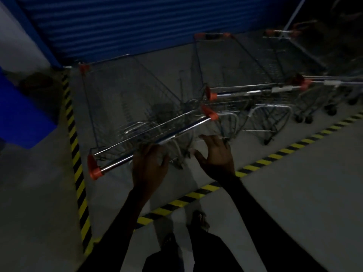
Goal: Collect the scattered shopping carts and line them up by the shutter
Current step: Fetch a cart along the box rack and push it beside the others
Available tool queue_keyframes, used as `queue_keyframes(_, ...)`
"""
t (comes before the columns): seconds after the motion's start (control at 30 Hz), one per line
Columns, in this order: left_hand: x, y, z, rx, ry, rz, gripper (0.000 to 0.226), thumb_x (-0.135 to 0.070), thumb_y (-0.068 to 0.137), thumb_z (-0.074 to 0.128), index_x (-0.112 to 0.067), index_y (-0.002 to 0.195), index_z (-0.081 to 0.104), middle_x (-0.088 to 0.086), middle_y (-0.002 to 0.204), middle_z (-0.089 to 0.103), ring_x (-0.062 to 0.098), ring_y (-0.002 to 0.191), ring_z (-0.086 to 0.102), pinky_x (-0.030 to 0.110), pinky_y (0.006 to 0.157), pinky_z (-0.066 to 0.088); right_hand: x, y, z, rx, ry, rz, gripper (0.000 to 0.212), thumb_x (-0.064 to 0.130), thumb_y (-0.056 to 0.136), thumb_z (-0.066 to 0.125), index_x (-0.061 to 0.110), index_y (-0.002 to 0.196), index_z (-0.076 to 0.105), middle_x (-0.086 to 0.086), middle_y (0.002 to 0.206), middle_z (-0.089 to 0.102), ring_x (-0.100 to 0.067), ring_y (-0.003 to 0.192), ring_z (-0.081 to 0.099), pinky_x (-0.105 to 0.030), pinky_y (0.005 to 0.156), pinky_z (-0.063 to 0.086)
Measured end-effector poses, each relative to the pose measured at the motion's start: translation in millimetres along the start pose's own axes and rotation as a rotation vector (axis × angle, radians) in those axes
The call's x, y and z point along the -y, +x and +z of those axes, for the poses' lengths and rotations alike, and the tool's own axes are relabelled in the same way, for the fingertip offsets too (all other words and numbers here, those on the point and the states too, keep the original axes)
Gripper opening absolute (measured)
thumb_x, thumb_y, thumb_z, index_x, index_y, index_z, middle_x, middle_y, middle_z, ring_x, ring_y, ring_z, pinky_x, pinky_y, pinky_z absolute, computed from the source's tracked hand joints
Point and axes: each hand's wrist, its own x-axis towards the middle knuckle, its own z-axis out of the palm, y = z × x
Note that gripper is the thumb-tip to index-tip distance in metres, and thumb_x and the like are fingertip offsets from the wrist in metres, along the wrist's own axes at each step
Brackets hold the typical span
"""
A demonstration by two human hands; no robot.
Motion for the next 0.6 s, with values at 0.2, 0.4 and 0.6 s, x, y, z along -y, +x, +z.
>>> queue_keyframes(0.2, -75.8, -6.5, 17.9, 0.157, -0.21, 0.276, 0.013, -0.03, 0.098, 0.071, -0.017, 0.098, 0.073, 0.004, 0.1, 0.067, 0.03, 0.099, 0.064, 0.041, 0.086, 0.054, -24.3, -78.5, -53.6, -0.086, 0.225, 0.371, 0.05, 0.052, 0.1, 0.065, 0.022, 0.14, 0.06, 0.001, 0.122, 0.071, -0.017, 0.113, 0.065, -0.035, 0.087, 0.055)
queue_keyframes(0.4, -161.6, -19.0, 30.2, 0.301, -0.288, 0.399, 0.013, -0.027, 0.098, 0.075, -0.017, 0.107, 0.074, -0.001, 0.109, 0.067, 0.021, 0.1, 0.063, 0.035, 0.084, 0.053, -54.3, -142.5, -113.1, -0.272, 0.287, 0.557, 0.048, 0.057, 0.099, 0.064, 0.028, 0.138, 0.06, 0.006, 0.121, 0.071, -0.012, 0.11, 0.067, -0.042, 0.087, 0.058)
queue_keyframes(0.6, -256.2, -38.9, 52.2, 0.357, -0.347, 0.558, 0.016, -0.034, 0.101, 0.071, -0.019, 0.108, 0.075, -0.004, 0.11, 0.067, 0.018, 0.098, 0.064, 0.034, 0.082, 0.054, -92.8, -189.4, -172.1, -0.439, 0.262, 0.62, 0.046, 0.052, 0.1, 0.066, 0.025, 0.137, 0.062, 0.003, 0.12, 0.073, -0.012, 0.11, 0.068, -0.038, 0.085, 0.058)
